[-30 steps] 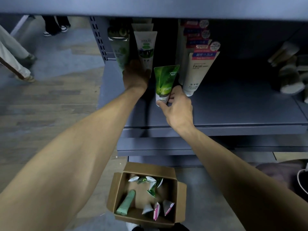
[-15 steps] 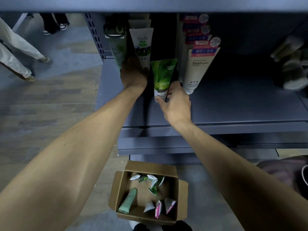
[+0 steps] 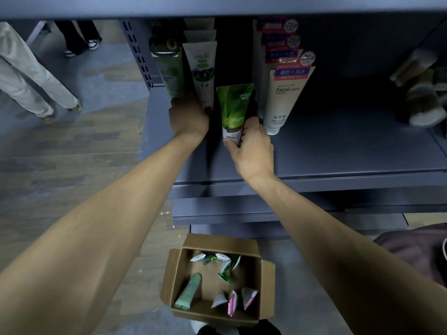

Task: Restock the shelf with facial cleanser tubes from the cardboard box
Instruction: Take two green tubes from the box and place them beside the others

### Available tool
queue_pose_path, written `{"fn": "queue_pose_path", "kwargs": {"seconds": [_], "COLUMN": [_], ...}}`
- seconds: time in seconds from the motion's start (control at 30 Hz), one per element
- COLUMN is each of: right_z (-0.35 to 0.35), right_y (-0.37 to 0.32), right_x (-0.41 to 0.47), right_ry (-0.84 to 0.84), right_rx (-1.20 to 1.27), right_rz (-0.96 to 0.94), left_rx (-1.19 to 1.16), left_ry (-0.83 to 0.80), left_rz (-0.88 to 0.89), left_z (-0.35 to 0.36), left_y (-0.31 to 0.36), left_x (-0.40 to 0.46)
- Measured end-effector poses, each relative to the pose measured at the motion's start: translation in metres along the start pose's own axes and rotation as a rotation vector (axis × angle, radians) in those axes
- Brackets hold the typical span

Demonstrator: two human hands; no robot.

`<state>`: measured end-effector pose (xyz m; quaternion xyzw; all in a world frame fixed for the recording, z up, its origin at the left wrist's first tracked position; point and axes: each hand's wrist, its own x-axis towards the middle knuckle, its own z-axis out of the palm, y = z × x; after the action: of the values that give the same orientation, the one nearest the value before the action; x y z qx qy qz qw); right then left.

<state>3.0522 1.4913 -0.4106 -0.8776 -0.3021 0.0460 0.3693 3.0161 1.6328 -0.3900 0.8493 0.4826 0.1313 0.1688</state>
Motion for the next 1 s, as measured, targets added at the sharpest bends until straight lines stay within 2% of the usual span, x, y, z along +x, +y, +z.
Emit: {"fn": "queue_pose_path", "kwargs": {"seconds": [0.07, 0.2, 0.3, 0.7, 1.0], "right_z": [-0.003, 0.0, 0.006, 0.022, 0.044], "right_y": [0.0, 0.001, -0.003, -0.004, -0.016], "right_x": [-0.006, -0.028, -0.027, 0.021, 0.071], "right_ry": [0.015, 0.07, 0.118, 0.176, 0.169], "right_rx": [-0.012, 0.082, 0.128, 0.078, -0.101], "right_rz": [-0.027, -0.009, 0.026, 0.066, 0.16], "left_rx": [0.092, 0.269, 0.33, 0.308, 0.299], "left_ry": [0.03, 0.093, 0.105, 0.101, 0.225], "left_rz": [0.087, 0.391, 0.494, 0.5, 0.506], "left_z": [-0.002, -0.007, -0.015, -0.006, 0.004], "left_y": [-0.006, -0.026, -0.032, -0.025, -0.012], "left_x": [-0.013, -0.033, -0.038, -0.034, -0.021]}}
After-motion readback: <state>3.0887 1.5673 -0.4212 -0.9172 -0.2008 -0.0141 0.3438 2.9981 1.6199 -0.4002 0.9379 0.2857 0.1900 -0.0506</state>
